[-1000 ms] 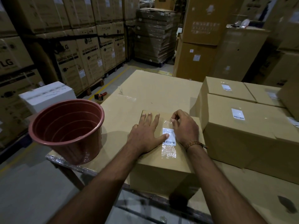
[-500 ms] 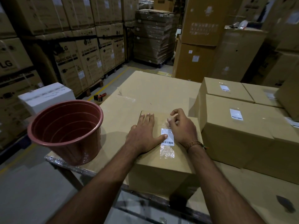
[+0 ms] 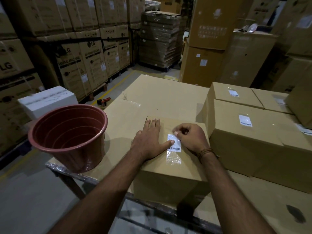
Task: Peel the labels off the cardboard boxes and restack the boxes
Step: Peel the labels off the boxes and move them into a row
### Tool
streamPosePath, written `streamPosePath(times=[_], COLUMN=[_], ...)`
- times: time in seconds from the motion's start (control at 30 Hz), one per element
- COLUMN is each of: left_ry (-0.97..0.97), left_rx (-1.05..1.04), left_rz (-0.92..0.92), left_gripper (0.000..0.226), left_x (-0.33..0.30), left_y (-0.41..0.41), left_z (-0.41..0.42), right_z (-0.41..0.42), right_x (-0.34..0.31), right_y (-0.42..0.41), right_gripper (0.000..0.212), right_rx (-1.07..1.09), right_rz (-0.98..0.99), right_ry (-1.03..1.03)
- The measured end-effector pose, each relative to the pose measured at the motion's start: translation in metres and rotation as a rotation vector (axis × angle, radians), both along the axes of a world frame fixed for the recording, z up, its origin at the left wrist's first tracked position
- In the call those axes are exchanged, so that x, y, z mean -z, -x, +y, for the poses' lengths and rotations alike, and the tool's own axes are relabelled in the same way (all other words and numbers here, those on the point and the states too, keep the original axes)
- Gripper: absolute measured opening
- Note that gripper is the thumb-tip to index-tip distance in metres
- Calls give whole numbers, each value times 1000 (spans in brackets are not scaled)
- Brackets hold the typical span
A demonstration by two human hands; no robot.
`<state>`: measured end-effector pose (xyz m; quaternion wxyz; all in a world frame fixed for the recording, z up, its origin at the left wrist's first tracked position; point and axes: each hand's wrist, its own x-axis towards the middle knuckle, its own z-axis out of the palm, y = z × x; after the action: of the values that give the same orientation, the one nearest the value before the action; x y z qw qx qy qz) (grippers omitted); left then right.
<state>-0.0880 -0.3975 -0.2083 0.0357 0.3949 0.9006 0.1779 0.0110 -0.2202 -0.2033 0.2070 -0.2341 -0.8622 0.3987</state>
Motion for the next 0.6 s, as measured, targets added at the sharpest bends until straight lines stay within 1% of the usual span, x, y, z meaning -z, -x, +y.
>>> streamPosePath(times=[0.1, 0.4, 0.47, 0.53, 0.6], left_ry=[-6, -25, -21, -10, 8], left_rx=[0, 7, 33, 57, 72], left_rz=[-1, -17, -73, -144, -161], left_gripper=[110, 114, 124, 139, 149], left_x=[0, -2, -6, -9, -11], left_y=[-1, -2, -2, -1, 0], left_z=[0, -2, -5, -8, -9], right_z=[-1, 3, 3, 3, 0], right_x=[3, 6, 5, 3, 1], right_y=[-1, -1, -1, -2, -2], right_gripper=[13, 12, 11, 11, 10], right_rx=[23, -12, -20, -30, -36], right_rz=[31, 123, 134, 141, 142], right_ry=[-28, 61, 74, 79, 97])
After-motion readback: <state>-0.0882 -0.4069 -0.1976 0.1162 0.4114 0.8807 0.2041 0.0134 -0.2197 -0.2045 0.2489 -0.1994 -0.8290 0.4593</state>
